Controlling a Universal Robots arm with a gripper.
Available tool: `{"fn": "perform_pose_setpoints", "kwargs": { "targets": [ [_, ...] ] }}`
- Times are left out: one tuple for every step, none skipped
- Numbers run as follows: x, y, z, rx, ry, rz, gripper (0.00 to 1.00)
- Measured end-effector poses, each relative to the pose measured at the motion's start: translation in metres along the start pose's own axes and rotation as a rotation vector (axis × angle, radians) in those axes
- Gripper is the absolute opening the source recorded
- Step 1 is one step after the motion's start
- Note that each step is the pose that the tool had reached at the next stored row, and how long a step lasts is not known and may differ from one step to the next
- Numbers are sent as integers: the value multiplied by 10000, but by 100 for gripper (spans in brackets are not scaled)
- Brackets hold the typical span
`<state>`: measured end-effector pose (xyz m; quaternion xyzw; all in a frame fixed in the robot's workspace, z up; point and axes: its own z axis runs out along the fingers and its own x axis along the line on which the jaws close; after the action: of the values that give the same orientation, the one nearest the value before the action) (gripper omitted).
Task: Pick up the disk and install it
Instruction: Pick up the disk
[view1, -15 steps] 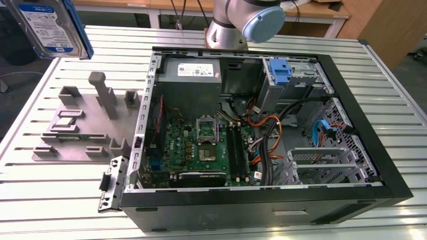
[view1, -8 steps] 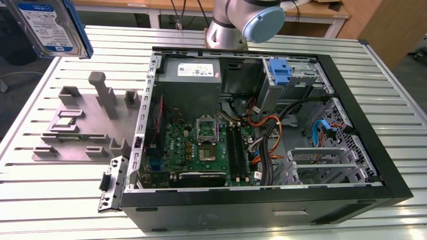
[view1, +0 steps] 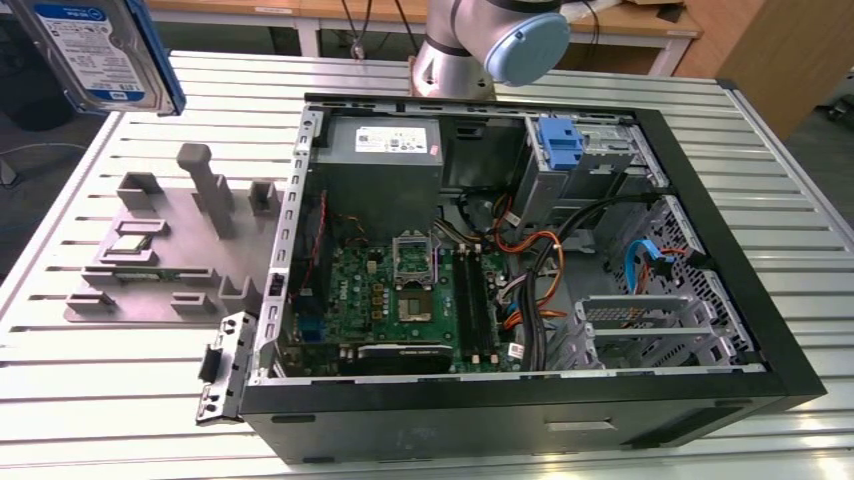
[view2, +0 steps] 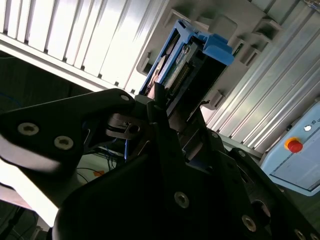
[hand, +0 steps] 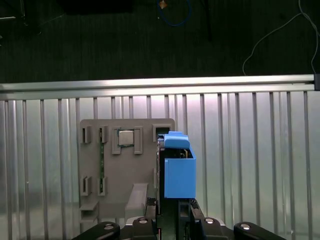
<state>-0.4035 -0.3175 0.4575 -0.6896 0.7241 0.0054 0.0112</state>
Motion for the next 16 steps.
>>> {"fn": "perform_pose_setpoints", "kwargs": {
  "targets": [
    [0,0,-4,0,-1,0,35],
    [0,0,-10,1,-1,0,35],
    [0,0,-16,0,0,0,35],
    [0,0,-22,0,0,0,35],
    [-1,0,-23,1,0,0,35],
    [-1,0,-23,1,-1,0,35],
    [-1,0,-23,2,-2,0,35],
    [-1,0,-24,1,-1,0,35],
    [-1,0,-25,0,0,0,35],
    [0,0,-25,1,-1,0,35],
    [-1,0,-27,0,0,0,35],
    [-1,0,-33,-2,1,0,35],
    [-1,0,-40,-1,0,0,35],
    [-1,0,-48,0,0,0,35],
    [-1,0,-56,0,0,0,35],
    [-1,0,-64,1,-1,0,35]
  ]
}}
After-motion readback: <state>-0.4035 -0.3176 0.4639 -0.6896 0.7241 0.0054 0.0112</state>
